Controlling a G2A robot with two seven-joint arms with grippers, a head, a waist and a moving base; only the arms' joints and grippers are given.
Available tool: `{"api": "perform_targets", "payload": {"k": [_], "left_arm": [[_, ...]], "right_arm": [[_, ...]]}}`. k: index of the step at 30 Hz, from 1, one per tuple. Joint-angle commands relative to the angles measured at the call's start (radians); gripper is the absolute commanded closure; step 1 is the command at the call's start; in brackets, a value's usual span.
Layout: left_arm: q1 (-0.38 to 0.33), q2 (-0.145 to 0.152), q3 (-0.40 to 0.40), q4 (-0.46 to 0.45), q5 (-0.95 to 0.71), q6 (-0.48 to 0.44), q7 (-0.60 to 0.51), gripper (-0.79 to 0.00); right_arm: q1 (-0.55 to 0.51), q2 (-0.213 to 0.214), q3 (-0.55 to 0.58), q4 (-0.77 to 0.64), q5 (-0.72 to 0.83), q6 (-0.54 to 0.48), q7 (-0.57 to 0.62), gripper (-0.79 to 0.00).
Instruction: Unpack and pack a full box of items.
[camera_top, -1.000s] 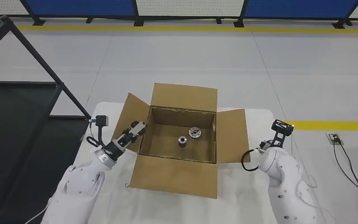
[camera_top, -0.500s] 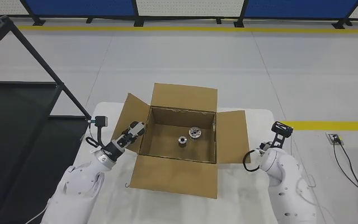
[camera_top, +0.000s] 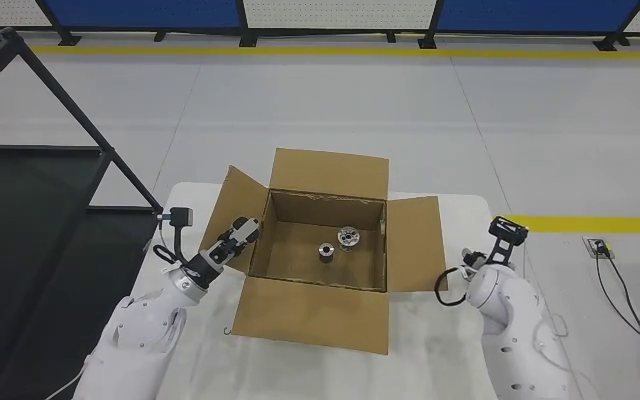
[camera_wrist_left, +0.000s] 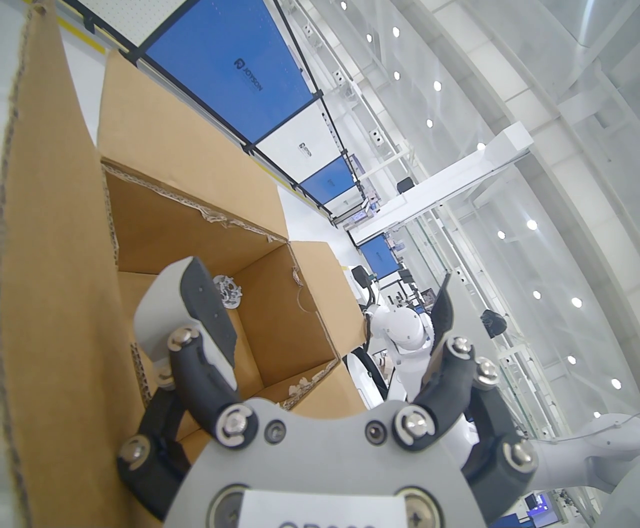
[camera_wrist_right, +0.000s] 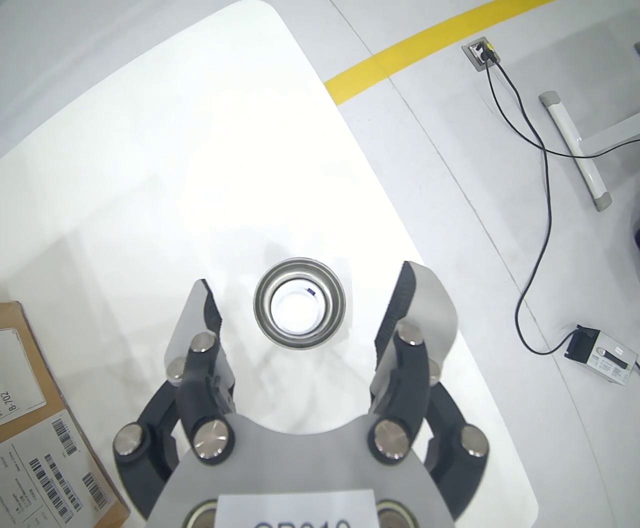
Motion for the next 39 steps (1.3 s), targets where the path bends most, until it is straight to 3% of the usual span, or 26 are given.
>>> {"api": "perform_targets", "payload": {"k": [1, 10, 15, 22, 29, 39], "left_arm": [[-0.001, 0.000, 0.001, 0.000, 0.000, 0.001, 0.001, -0.785], [-0.006, 0.000, 0.005, 0.004, -0.001, 0.000, 0.002, -0.785], [-0.008, 0.000, 0.007, 0.008, -0.003, -0.004, 0.004, -0.785], [-0.001, 0.001, -0.002, 0.009, -0.011, -0.012, 0.007, -0.785], [0.012, 0.003, -0.015, 0.010, -0.023, -0.026, 0.008, -0.785], [0.049, 0.010, -0.050, -0.007, -0.038, -0.037, 0.013, -0.785]], "right_arm": [[-0.019, -0.001, 0.006, -0.047, 0.011, 0.010, -0.025, -0.785], [-0.157, -0.009, 0.001, -0.367, 0.081, 0.004, -0.170, -0.785], [-0.225, -0.015, -0.062, -0.533, 0.093, -0.022, -0.255, -0.785], [-0.269, -0.020, -0.199, -0.676, 0.074, -0.142, -0.305, -0.785], [-0.156, -0.029, -0.350, -0.619, 0.055, -0.284, -0.156, -0.785], [0.135, -0.068, -0.506, -0.309, 0.136, -0.348, 0.102, -0.785]]}}
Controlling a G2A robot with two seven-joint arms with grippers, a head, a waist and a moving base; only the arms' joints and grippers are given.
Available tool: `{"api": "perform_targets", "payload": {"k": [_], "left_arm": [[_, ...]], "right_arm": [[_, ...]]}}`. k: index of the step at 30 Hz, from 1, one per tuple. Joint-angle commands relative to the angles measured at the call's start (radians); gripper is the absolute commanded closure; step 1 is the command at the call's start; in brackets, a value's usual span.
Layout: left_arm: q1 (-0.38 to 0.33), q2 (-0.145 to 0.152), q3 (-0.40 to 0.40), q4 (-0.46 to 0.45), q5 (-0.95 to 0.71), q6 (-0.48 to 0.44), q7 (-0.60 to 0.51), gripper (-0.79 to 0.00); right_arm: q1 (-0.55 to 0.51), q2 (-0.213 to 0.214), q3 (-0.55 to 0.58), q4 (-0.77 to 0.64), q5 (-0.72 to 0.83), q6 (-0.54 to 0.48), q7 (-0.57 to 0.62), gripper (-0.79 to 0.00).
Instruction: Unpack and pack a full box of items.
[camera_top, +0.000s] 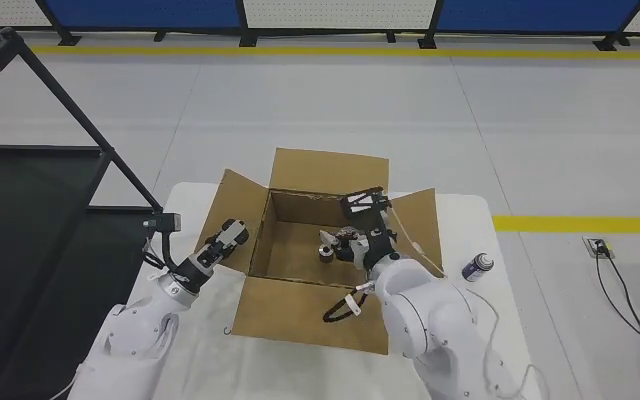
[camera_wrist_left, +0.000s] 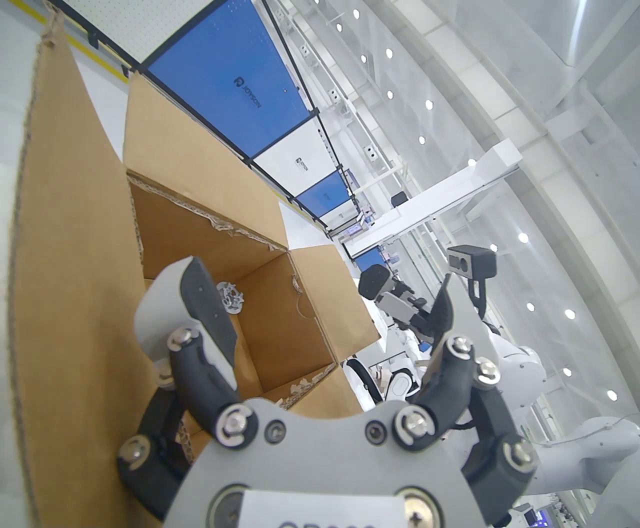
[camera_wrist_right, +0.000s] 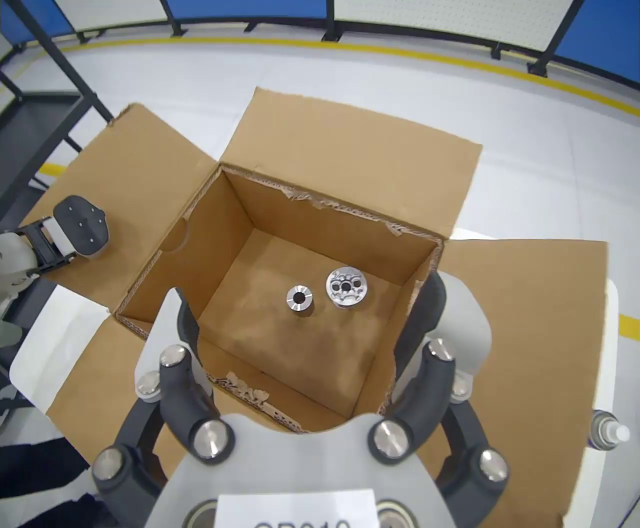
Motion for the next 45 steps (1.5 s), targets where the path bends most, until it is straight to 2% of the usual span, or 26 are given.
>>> {"api": "perform_targets", "payload": {"k": [1, 4, 11, 14, 23, 32, 33, 34, 35, 40, 42, 45], "left_arm": [[0.007, 0.001, -0.005, -0.006, -0.002, 0.001, 0.000, -0.785], [0.013, 0.002, -0.009, -0.012, -0.003, 0.002, 0.000, -0.785], [0.026, 0.004, -0.017, -0.019, -0.008, -0.003, 0.004, -0.785], [0.030, 0.004, -0.019, -0.017, -0.010, -0.004, 0.006, -0.785], [0.034, 0.005, -0.022, -0.017, -0.013, -0.006, 0.011, -0.785], [0.036, 0.006, -0.026, -0.019, -0.009, -0.006, 0.014, -0.785], [0.036, 0.006, -0.026, -0.019, -0.009, -0.006, 0.014, -0.785], [0.036, 0.006, -0.026, -0.019, -0.009, -0.006, 0.014, -0.785], [0.035, 0.006, -0.026, -0.019, -0.009, -0.006, 0.014, -0.785], [0.033, 0.007, -0.025, -0.015, -0.011, -0.004, 0.016, -0.785], [0.032, 0.007, -0.026, -0.014, -0.012, -0.003, 0.018, -0.785], [0.031, 0.007, -0.027, -0.012, -0.011, -0.006, 0.018, -0.785]], "right_arm": [[0.053, -0.010, -0.023, 0.071, 0.039, -0.004, 0.039, -0.785], [0.122, -0.028, -0.048, 0.169, 0.098, 0.044, 0.067, -0.785], [0.279, -0.070, -0.131, 0.418, 0.187, 0.079, 0.188, -0.785], [0.326, -0.087, -0.156, 0.506, 0.223, 0.085, 0.205, -0.785], [0.430, -0.132, -0.192, 0.757, 0.303, 0.120, 0.146, -0.785], [0.496, -0.176, -0.216, 0.945, 0.392, 0.120, 0.094, -0.785], [0.503, -0.180, -0.218, 0.964, 0.399, 0.119, 0.087, -0.767], [0.509, -0.185, -0.220, 0.983, 0.405, 0.119, 0.079, -0.690], [0.514, -0.189, -0.223, 1.002, 0.410, 0.118, 0.073, -0.662], [0.543, -0.211, -0.235, 1.091, 0.435, 0.118, 0.040, -0.680], [0.554, -0.220, -0.239, 1.125, 0.448, 0.111, 0.027, -0.662], [0.571, -0.233, -0.245, 1.176, 0.460, 0.109, 0.007, -0.594]]}}
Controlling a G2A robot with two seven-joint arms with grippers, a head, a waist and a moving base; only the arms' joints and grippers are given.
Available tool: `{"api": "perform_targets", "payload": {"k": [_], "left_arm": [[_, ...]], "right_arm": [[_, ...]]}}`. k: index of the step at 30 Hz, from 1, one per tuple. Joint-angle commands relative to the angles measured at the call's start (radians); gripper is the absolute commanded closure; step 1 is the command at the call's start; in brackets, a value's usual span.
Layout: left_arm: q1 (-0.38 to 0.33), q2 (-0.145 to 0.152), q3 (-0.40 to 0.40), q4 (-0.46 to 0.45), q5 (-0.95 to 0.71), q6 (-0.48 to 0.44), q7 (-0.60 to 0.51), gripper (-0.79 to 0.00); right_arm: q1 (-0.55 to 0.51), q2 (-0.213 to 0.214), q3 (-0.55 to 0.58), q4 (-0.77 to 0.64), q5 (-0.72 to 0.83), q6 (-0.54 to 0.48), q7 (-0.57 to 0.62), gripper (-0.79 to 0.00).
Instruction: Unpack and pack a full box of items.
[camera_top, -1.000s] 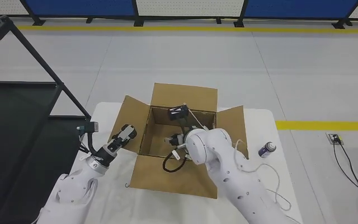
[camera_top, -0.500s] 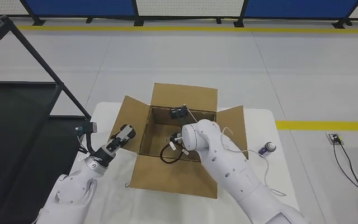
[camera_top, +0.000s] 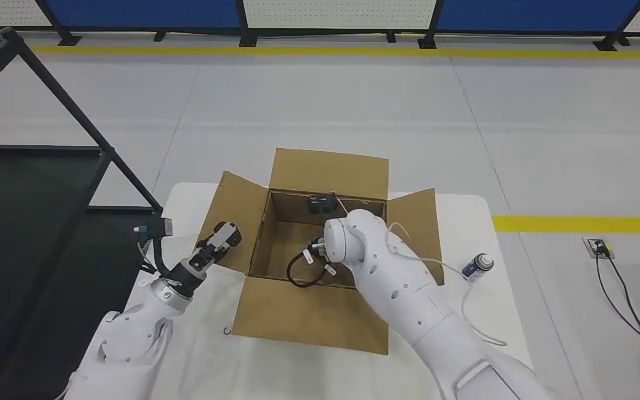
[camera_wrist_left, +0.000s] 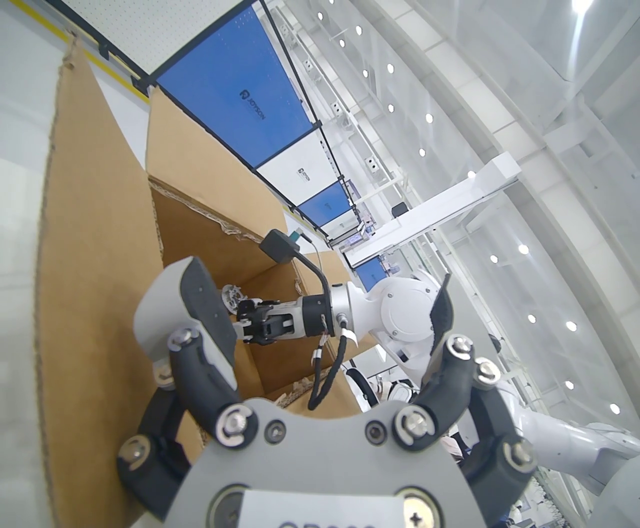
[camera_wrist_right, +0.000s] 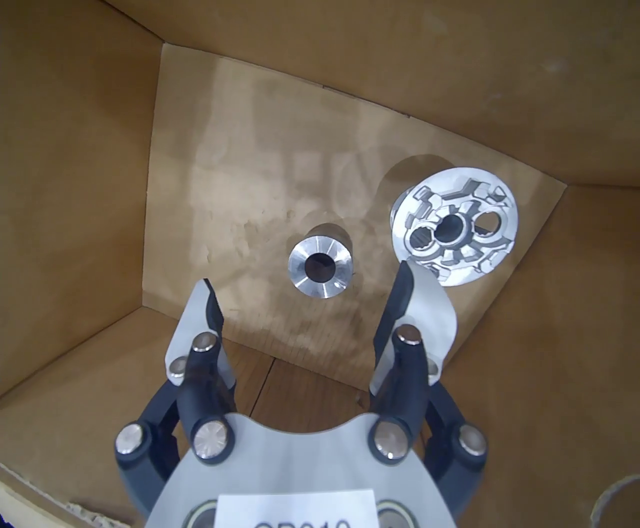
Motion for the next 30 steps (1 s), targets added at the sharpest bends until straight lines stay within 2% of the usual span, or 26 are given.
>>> {"api": "perform_targets", "payload": {"k": [1, 3, 6, 13, 23, 25, 30], "left_arm": [[-0.001, 0.000, -0.001, 0.002, 0.000, -0.002, -0.001, -0.785], [-0.001, 0.001, -0.002, 0.003, 0.001, -0.001, -0.002, -0.785], [-0.001, 0.001, -0.002, 0.004, 0.000, -0.001, 0.000, -0.785], [-0.003, 0.001, -0.003, 0.009, 0.000, -0.001, -0.001, -0.785], [-0.003, 0.002, -0.004, 0.012, 0.001, 0.000, 0.002, -0.785], [-0.003, 0.002, -0.004, 0.012, 0.001, 0.000, 0.002, -0.785], [-0.002, 0.003, -0.005, 0.011, 0.002, 0.002, 0.003, -0.785]], "right_arm": [[0.011, -0.009, -0.004, 0.035, 0.008, 0.001, -0.016, -0.594], [0.021, -0.018, -0.009, 0.065, 0.011, 0.007, -0.031, -0.585], [0.035, -0.032, -0.012, 0.105, 0.026, 0.005, -0.053, -0.514], [0.061, -0.063, -0.030, 0.197, 0.026, 0.027, -0.100, -0.505], [0.090, -0.100, -0.032, 0.295, 0.060, -0.005, -0.143, -0.456], [0.095, -0.105, -0.030, 0.311, 0.065, -0.011, -0.152, -0.391], [0.104, -0.118, -0.029, 0.346, 0.071, -0.020, -0.178, -0.363]]}}
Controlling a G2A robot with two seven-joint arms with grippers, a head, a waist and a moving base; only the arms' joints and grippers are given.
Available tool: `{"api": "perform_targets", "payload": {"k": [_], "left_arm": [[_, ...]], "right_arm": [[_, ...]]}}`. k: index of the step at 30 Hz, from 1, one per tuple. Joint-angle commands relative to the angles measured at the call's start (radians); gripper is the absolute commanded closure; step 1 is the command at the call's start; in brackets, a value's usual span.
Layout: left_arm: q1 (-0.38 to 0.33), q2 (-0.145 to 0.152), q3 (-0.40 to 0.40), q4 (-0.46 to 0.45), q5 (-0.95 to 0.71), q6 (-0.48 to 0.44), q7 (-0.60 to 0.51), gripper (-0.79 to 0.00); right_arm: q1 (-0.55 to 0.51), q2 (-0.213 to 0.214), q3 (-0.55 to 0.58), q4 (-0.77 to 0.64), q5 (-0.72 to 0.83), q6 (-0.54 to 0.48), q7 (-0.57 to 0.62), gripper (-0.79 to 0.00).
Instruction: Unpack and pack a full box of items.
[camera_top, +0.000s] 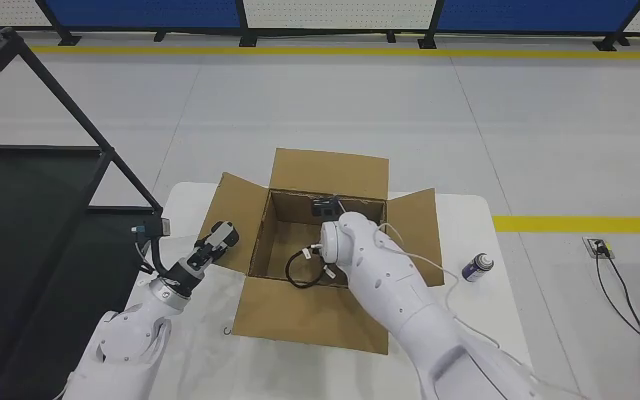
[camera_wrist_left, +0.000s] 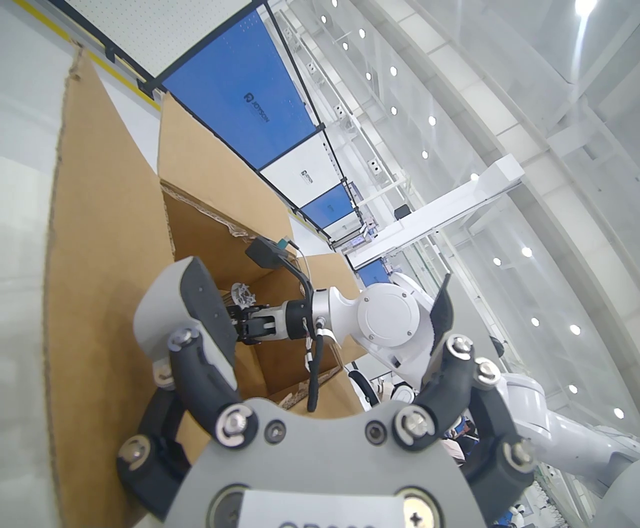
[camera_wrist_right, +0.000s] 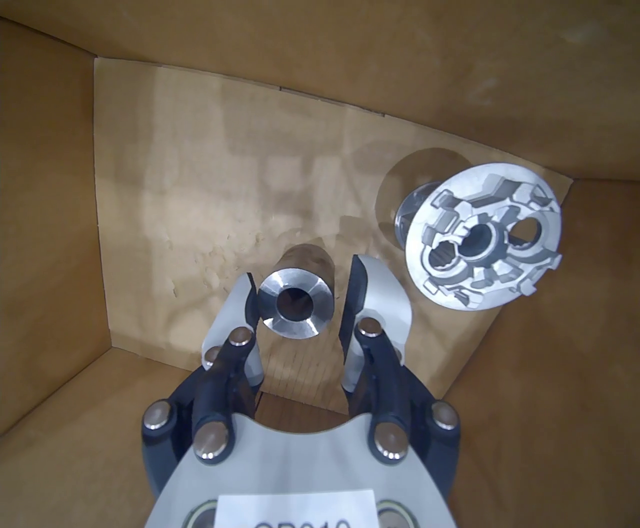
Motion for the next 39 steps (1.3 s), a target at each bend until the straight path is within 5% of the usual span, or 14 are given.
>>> {"api": "perform_targets", "payload": {"k": [1, 5, 11, 28, 33, 39], "left_arm": [[0.001, 0.000, 0.000, -0.001, 0.000, 0.001, 0.000, -0.785], [0.004, 0.001, -0.002, -0.005, 0.003, 0.001, 0.002, -0.785], [0.009, 0.002, -0.004, -0.012, 0.004, 0.005, 0.002, -0.785], [-0.001, 0.000, 0.011, -0.015, 0.009, 0.013, 0.001, -0.785], [-0.008, 0.000, 0.018, -0.014, 0.010, 0.015, -0.001, -0.785], [-0.014, -0.001, 0.025, -0.011, 0.010, 0.017, -0.002, -0.785]], "right_arm": [[0.002, -0.005, 0.001, 0.013, 0.004, -0.003, -0.010, -0.360], [0.010, -0.013, 0.004, 0.038, 0.011, -0.014, -0.023, -0.332], [0.024, -0.020, 0.013, 0.061, 0.020, -0.033, -0.041, 0.000], [0.018, 0.025, 0.067, -0.098, 0.013, -0.170, -0.037, 0.000], [-0.064, 0.073, 0.104, -0.313, -0.054, -0.135, -0.002, 0.000], [-0.295, 0.158, 0.211, -0.783, -0.218, -0.056, 0.096, 0.000]]}}
